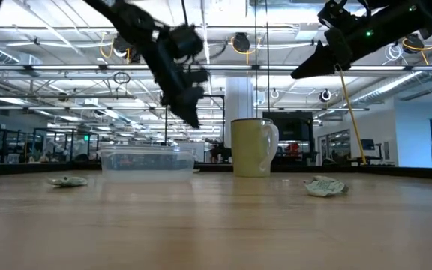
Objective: Pick and place Stevia / Truvia into bins
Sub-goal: Put the white stevia packet into the bin
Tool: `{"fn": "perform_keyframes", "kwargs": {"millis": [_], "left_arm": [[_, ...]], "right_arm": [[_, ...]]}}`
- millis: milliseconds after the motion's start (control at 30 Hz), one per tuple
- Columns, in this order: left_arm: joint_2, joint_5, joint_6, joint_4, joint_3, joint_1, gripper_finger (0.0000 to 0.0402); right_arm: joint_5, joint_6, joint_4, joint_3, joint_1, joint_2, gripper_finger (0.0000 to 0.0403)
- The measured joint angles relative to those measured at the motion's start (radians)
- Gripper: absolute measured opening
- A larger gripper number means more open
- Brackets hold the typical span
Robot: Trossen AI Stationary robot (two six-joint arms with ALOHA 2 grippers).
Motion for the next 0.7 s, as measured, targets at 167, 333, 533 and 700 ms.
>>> {"fn": "perform_keyframes", "kwargs": {"millis": [167, 333, 533, 700], "left_arm": [[0.09, 0.045, -0.017, 0.042, 0.0, 0.125, 0.0179], [0.154, 0.058, 0.054, 0.118, 0.0, 0.188, 0.0176], [0.226, 0.145, 0.059, 0.169, 0.0, 0.239, 0.0139], [0.277, 0.149, 0.058, 0.186, 0.003, 0.262, 0.0135]], "right_arm": [[0.0, -0.027, 0.033, 0.0, 0.0, 0.0, 0.0141], [0.0, -0.062, 0.057, 0.0, 0.0, 0.0, 0.0141], [0.0, -0.079, 0.067, 0.0, 0.0, 0.0, 0.0141], [0.0, -0.079, 0.07, 0.0, 0.0, 0.0, 0.0141]]}}
